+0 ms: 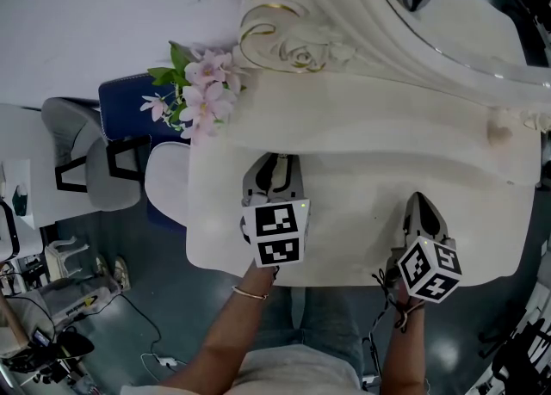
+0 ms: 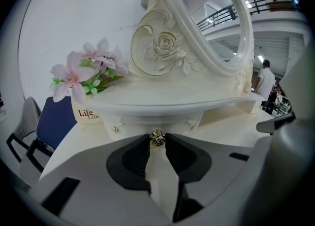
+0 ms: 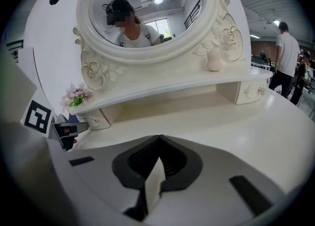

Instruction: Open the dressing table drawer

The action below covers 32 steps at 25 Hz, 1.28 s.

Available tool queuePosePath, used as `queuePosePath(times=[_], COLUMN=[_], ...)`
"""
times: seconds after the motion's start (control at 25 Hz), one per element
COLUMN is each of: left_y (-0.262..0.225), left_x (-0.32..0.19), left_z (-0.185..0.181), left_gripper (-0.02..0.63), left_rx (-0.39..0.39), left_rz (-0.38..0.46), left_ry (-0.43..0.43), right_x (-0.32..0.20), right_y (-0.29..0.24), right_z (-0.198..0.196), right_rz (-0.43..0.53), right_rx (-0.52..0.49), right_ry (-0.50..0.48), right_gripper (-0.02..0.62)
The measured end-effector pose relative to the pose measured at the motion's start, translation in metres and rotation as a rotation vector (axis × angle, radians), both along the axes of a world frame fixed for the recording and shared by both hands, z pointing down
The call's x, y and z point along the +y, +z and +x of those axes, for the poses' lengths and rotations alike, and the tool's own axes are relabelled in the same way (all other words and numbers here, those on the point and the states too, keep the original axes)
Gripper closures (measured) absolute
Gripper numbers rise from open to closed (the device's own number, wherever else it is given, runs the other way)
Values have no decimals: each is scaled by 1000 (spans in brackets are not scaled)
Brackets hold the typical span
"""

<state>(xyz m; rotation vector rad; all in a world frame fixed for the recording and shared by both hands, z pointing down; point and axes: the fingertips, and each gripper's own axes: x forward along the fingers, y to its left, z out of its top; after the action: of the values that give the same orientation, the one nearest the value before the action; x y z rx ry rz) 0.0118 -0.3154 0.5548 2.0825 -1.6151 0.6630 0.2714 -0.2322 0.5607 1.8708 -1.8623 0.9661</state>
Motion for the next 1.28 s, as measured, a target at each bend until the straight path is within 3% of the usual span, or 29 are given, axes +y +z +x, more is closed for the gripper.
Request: queuePosePath(times=[1.28], left_y=[1], left_x=[10], left_z=[0], left_gripper=[497], left_rx=[-15], left_rz=[6], left_ry=[-4], right_x=[23], right_y=[-9], right_z=[11], right_rz=[6], right_rx=[13], right_ry=[15], right_gripper=[589])
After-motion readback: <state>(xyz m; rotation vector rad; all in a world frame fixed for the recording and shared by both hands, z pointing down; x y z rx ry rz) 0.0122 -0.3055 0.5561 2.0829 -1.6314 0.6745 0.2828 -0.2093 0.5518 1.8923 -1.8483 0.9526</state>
